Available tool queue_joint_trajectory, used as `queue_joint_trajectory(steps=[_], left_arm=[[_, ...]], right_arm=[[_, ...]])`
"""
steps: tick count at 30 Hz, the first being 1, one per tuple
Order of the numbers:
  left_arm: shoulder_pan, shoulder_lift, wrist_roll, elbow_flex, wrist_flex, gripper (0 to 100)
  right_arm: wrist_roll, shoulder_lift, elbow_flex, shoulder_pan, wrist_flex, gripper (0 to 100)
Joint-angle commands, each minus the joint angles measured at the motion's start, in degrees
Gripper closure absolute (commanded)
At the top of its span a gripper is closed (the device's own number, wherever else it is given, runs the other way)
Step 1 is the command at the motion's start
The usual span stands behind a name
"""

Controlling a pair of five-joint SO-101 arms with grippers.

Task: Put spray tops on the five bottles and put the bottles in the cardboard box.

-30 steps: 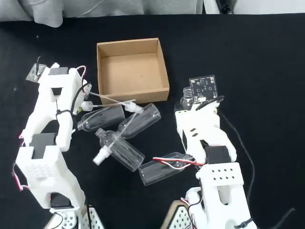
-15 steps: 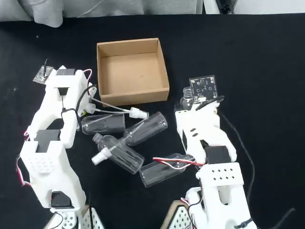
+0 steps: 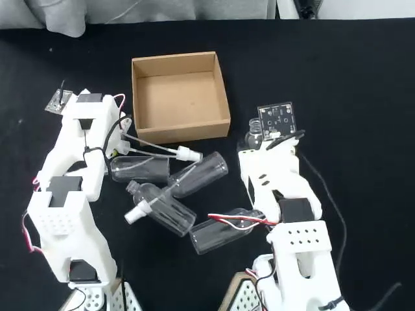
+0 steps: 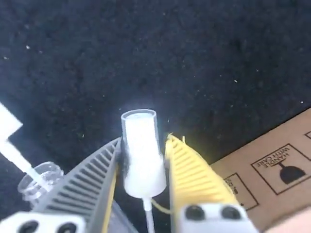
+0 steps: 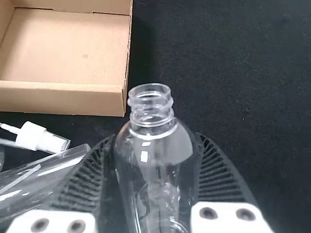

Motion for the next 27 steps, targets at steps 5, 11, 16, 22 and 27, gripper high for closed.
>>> queue_joint_trajectory(steps=[5,11,16,22,27], left_arm=[[0.7,-0.7,0.2,-2.1,0.2,96],[-0.1,-1.0,0.2,-2.2,0.4,97],[-2.5,-6.2,0.2,-1.2,0.5,97],[-3.0,-15.5,0.2,3.3,1.1,97],[-3.1,-20.5,0.0,6.0,1.1,97]], right_arm=[[0.1,-1.5,-0.3,1.2,-1.8,87.4],[0.1,-1.5,-0.3,1.2,-1.8,87.4],[0.1,-1.5,-0.3,1.2,-1.8,87.4],[0.1,-1.5,-0.3,1.2,-1.8,87.4],[0.1,-1.5,-0.3,1.2,-1.8,87.4]])
